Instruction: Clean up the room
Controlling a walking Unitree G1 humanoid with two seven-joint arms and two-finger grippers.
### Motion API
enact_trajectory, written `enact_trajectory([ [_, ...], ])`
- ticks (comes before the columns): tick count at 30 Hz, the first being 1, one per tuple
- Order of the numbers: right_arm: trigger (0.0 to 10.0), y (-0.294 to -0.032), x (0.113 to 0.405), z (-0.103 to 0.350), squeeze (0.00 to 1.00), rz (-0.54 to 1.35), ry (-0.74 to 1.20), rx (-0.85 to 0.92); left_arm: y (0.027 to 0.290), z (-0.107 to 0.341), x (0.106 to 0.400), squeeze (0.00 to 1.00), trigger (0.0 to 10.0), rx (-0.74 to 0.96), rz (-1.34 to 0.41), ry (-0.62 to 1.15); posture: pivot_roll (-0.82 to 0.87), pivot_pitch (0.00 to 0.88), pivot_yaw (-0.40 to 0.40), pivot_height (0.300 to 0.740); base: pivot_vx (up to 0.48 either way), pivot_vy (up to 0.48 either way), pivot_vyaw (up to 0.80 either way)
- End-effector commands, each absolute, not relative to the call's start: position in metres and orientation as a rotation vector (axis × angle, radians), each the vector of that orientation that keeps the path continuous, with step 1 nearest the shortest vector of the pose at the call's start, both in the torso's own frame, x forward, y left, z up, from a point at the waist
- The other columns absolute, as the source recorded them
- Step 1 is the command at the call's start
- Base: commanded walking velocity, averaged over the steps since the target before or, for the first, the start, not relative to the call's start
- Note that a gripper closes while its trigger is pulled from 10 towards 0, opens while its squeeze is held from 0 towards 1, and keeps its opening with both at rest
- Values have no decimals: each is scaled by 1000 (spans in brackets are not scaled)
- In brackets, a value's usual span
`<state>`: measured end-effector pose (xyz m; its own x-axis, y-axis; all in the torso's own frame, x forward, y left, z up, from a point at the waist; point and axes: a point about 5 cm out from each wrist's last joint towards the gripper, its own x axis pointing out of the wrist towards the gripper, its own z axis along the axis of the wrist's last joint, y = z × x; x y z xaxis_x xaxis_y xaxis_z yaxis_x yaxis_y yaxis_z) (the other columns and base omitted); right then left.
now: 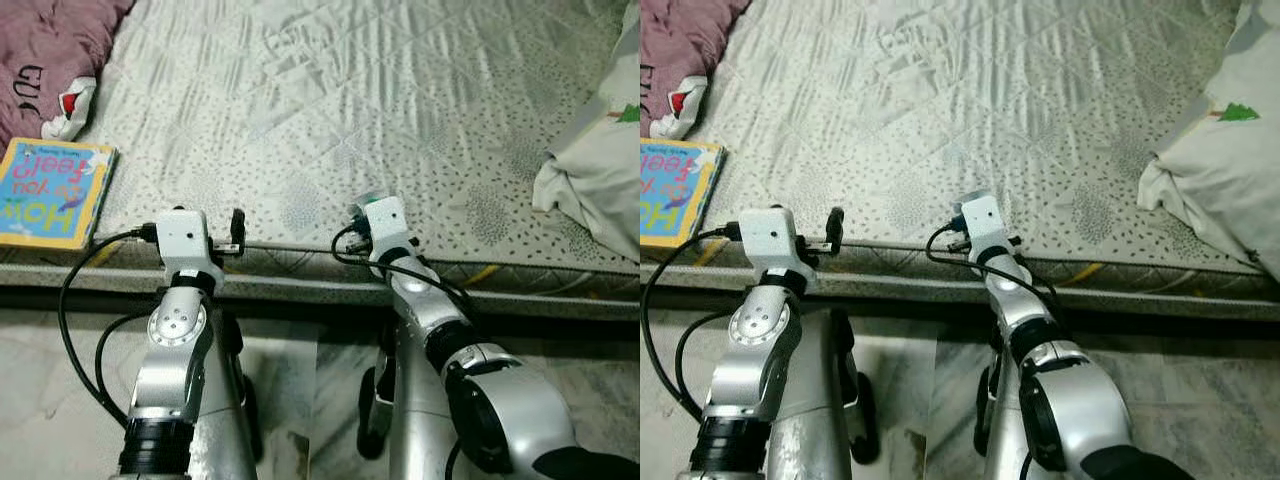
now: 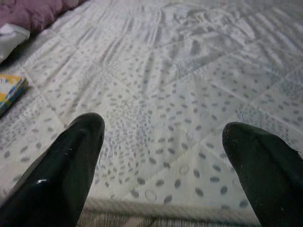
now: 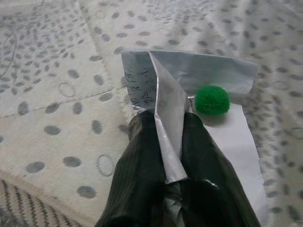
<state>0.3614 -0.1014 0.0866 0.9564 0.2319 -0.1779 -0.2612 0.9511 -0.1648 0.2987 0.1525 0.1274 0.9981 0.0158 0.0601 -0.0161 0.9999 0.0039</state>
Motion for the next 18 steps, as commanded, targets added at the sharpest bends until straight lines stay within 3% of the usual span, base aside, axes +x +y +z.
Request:
enact_trajectory([
  [1,0,-109,360,81,0,233,197,-160,153,123,299,0,10000,-2,22,-54,45,149,-8,538,0,0,0],
  [13,0,-144,362,104,0,153,20,49,151,127,311,0,10000,-25,31,-98,-9,72,3,538,0,0,0],
  [18,0,-165,342,114,0,123,-112,65,154,124,310,0,10000,-23,42,-103,-17,59,3,538,0,0,0],
])
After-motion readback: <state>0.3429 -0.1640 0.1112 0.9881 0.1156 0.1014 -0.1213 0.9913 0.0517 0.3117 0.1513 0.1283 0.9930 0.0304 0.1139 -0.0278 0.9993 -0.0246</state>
